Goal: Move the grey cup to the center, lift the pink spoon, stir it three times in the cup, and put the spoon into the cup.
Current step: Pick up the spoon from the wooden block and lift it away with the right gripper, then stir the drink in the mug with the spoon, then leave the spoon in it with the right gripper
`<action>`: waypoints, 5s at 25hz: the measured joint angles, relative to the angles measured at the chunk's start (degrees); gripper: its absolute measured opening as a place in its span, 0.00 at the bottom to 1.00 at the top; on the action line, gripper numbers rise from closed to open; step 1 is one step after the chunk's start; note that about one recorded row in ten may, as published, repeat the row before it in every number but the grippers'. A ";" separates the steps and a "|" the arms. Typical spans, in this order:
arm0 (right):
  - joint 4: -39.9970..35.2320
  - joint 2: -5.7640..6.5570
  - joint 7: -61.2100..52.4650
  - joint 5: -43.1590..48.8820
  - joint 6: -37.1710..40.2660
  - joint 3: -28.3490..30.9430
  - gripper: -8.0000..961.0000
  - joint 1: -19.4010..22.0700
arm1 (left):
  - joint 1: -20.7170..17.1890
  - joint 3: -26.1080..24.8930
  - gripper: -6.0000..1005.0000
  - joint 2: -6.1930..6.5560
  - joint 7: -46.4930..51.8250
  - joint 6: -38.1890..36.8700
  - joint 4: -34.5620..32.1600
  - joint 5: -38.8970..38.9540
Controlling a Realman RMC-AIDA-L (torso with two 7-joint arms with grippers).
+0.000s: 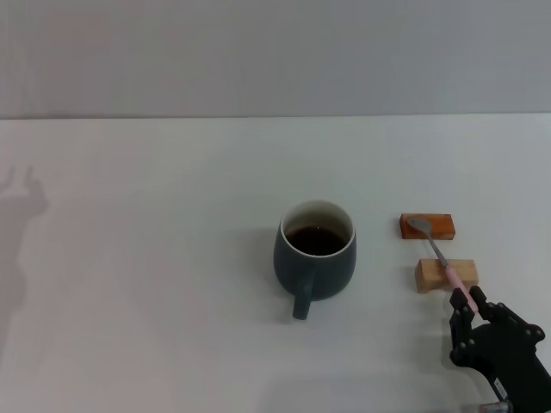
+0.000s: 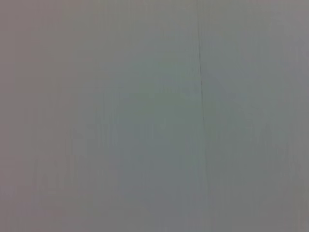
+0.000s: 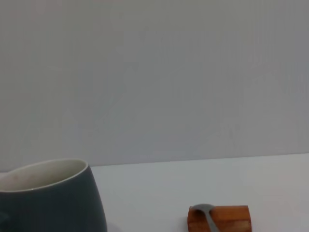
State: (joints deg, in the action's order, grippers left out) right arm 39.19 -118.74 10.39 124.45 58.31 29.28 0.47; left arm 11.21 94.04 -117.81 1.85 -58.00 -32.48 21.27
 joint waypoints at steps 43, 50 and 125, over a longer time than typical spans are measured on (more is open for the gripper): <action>43.46 6.41 30.17 1.04 -37.26 19.44 0.17 9.02 | 4.16 -1.14 0.22 0.03 0.12 0.70 4.63 0.31; 53.31 5.48 31.12 4.29 -55.18 28.08 0.16 9.10 | 4.88 -1.41 0.22 0.03 0.17 0.71 5.69 0.47; 62.99 0.06 9.95 14.83 -130.76 60.02 0.13 -24.81 | 6.90 -1.80 0.22 -0.49 1.00 0.97 6.38 0.62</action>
State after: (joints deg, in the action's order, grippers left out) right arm 102.18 -118.69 20.34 139.28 -72.45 89.29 -24.34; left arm 18.12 92.25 -118.30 2.86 -57.04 -26.10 21.89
